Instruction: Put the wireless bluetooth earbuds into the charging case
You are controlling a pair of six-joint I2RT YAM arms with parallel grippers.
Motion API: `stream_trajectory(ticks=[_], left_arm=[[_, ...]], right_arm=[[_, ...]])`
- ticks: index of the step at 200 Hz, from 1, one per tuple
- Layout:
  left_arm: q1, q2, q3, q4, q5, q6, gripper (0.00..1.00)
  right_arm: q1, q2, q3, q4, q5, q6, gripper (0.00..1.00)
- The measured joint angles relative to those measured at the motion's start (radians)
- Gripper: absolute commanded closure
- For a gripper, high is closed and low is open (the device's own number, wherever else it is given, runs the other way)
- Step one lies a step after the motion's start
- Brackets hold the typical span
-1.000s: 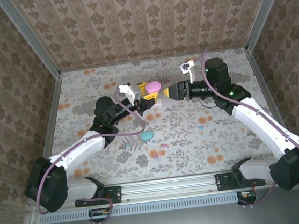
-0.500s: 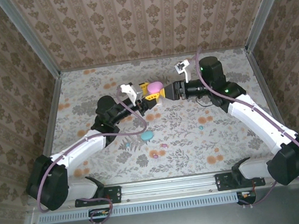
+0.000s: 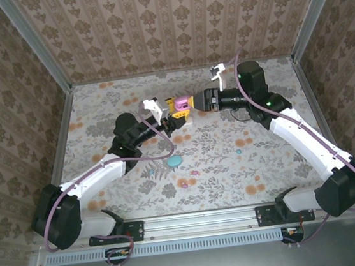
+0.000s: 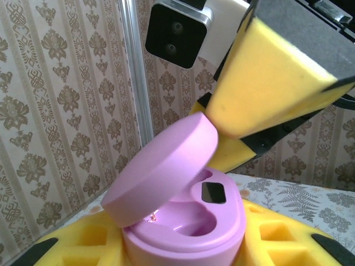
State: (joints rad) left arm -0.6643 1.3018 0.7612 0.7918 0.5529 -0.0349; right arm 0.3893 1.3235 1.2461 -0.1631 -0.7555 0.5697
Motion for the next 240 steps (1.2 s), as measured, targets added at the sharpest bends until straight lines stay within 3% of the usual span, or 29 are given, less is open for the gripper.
stream_trajectory(ticks=[156,212,240], left_arm=[[-0.003,0.006,0.000,0.000,-0.003,0.000,0.61],[-0.002,0.006,0.000,0.001,-0.027,-0.018,0.61],[0.009,0.006,0.000,0.001,-0.035,-0.025,0.61]], right_arm=[[-0.008,0.028,0.036,0.029,0.097,0.093,0.32],[-0.034,-0.076,0.028,0.023,0.100,0.079,0.31],[-0.043,-0.123,0.008,-0.032,0.132,0.040,0.37]])
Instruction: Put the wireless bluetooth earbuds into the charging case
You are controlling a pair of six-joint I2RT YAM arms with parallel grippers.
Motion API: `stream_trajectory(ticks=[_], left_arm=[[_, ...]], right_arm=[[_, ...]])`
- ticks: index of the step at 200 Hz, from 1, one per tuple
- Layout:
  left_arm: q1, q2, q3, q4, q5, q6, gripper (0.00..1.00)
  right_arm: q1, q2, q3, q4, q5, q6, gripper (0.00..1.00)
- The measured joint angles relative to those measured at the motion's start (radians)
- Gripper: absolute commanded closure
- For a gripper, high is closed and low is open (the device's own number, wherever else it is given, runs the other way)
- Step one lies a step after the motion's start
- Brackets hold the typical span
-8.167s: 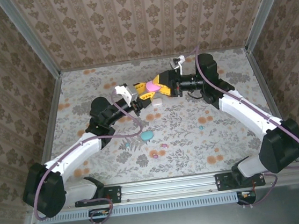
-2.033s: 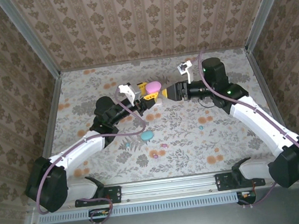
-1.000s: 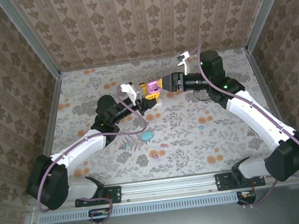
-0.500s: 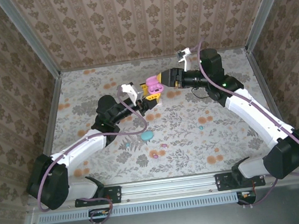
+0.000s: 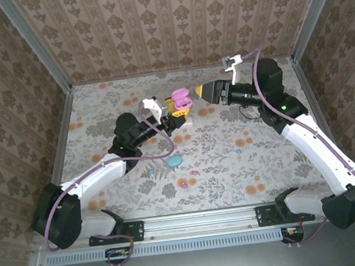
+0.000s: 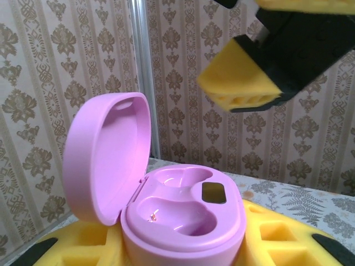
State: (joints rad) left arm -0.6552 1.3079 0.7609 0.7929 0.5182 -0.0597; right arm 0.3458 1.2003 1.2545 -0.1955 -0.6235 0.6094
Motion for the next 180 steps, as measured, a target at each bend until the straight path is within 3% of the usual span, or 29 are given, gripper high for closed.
stream_trajectory(ticks=[44,83,140,180], left_arm=[[0.040,-0.032,-0.027,-0.005,-0.025,0.000,0.61],[0.068,-0.140,-0.073,-0.056,-0.045,0.004,0.61],[0.088,-0.284,-0.127,-0.136,-0.076,0.029,0.61],[0.092,-0.347,-0.152,-0.187,-0.097,0.043,0.61]], right_arm=[[-0.003,0.005,-0.130,-0.184,0.095,-0.046,0.50],[0.038,0.170,-0.283,-0.271,0.063,-0.064,0.55],[0.204,0.475,-0.211,-0.373,0.061,-0.241,0.59],[0.285,0.611,-0.082,-0.419,0.081,-0.323,0.53]])
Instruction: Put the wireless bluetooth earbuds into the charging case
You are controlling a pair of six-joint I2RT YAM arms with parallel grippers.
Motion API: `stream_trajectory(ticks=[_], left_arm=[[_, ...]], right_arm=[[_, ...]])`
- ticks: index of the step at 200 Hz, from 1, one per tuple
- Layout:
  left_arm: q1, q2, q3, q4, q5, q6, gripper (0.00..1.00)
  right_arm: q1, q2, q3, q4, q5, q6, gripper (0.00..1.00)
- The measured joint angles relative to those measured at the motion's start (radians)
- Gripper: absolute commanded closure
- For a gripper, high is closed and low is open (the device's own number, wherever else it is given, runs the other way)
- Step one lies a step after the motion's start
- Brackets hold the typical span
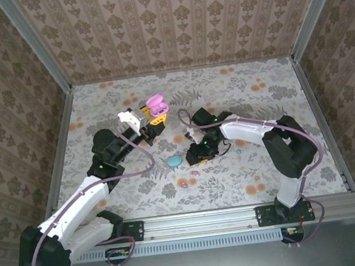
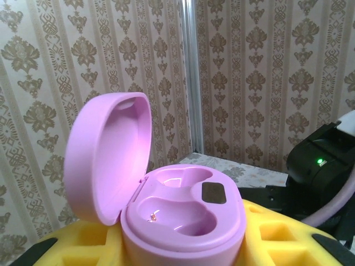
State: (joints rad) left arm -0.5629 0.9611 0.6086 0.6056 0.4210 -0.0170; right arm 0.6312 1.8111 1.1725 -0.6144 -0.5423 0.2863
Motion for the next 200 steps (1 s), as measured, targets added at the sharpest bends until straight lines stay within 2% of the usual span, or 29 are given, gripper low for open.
stream_trajectory(ticks=[89,200], left_arm=[[0.009,-0.025,-0.005,-0.044,-0.011,0.013,0.61],[0.009,-0.016,-0.005,-0.043,-0.010,0.013,0.61]], right_arm=[[0.067,0.131,0.082,-0.079,0.065,-0.106,0.58],[0.080,0.126,0.064,-0.097,0.129,-0.074,0.70]])
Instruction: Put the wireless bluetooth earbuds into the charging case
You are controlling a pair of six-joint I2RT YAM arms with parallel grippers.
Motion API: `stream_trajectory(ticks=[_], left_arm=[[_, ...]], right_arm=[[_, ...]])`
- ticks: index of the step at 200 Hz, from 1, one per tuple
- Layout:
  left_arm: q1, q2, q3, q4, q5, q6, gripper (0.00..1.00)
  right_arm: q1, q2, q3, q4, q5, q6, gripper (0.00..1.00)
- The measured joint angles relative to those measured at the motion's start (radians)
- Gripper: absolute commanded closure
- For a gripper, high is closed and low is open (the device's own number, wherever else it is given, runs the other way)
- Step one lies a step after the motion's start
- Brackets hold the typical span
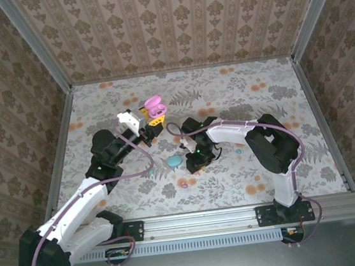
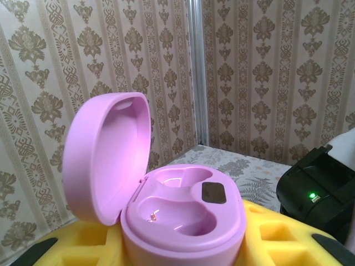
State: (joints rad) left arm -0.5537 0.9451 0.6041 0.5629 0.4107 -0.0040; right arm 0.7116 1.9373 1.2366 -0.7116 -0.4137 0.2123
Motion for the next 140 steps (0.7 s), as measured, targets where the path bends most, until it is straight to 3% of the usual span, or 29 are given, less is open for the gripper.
stream_trajectory(ticks=[93,140], left_arm=[[0.000,0.018,0.000,0.005,0.008,0.000,0.61],[0.000,0.030,0.000,0.008,0.011,0.000,0.61]], right_arm=[[-0.002,-0.121,-0.142,0.055,0.131,0.182,0.70],[-0.035,-0.166,-0.218,0.149,0.064,0.247,0.64]])
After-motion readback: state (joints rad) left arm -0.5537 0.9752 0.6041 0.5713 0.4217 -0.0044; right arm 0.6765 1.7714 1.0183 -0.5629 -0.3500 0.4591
